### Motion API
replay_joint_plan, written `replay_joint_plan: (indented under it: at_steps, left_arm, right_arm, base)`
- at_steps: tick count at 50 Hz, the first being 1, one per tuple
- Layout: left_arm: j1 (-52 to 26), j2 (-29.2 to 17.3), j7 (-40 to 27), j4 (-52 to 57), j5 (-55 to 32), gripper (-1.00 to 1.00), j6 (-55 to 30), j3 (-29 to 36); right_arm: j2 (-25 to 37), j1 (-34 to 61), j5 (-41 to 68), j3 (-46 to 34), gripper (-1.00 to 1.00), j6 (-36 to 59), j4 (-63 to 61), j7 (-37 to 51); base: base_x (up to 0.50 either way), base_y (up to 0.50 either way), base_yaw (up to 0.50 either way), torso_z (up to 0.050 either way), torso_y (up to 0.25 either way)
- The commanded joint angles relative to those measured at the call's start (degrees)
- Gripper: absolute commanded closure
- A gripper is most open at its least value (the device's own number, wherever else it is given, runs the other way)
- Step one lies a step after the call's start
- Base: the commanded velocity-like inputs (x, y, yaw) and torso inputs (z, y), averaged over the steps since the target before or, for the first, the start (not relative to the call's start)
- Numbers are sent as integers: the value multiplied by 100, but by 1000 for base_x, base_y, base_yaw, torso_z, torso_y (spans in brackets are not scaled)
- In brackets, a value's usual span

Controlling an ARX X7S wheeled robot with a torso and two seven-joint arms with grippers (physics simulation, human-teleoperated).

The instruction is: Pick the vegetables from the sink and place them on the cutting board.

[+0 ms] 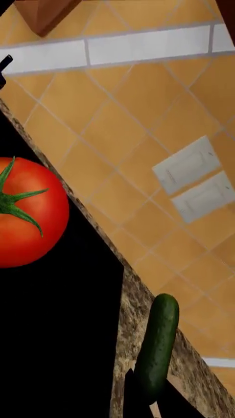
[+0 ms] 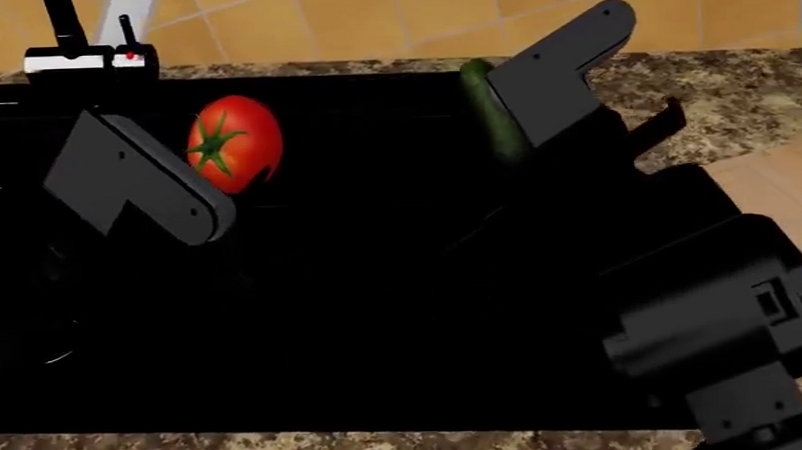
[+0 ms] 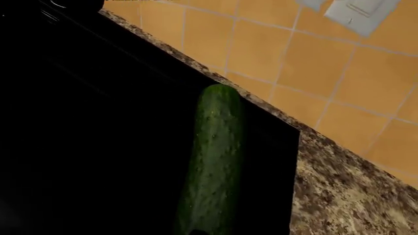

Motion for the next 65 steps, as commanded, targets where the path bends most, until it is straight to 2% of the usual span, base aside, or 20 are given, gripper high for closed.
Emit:
replay_joint_plan:
  at_steps: [1, 11, 43, 50, 56, 65]
  left_arm:
    - [-133, 150, -217, -85, -243, 100, -195, -121]
    - [-73, 95, -199, 3, -210, 100, -189, -74]
    - [-38, 111, -212, 237, -267, 100, -180, -100]
    - [-96, 182, -206, 225, -395, 100, -277, -156]
    - [-108, 294, -492, 152, 152, 100, -203, 100]
    - [-359, 616, -300, -216, -235, 100, -385, -113]
  right_arm:
    - [58, -12, -5, 195, 100, 155, -274, 108]
    - [-18, -10, -14, 179, 100, -62, -122, 111]
    - [133, -224, 164, 330, 100, 231, -675, 201]
    - [145, -260, 196, 433, 100, 284, -787, 290]
    - [147, -338, 234, 534, 100, 318, -874, 374]
    - [105, -341, 351, 746, 100, 544, -934, 478]
  base:
    - [66, -500, 0, 0, 0]
    - [95, -500, 0, 0, 0]
    - [22, -500, 0, 0, 1]
    - [0, -500, 0, 0, 0]
    - [0, -500, 0, 0, 2]
    - [1, -500, 0, 0, 1]
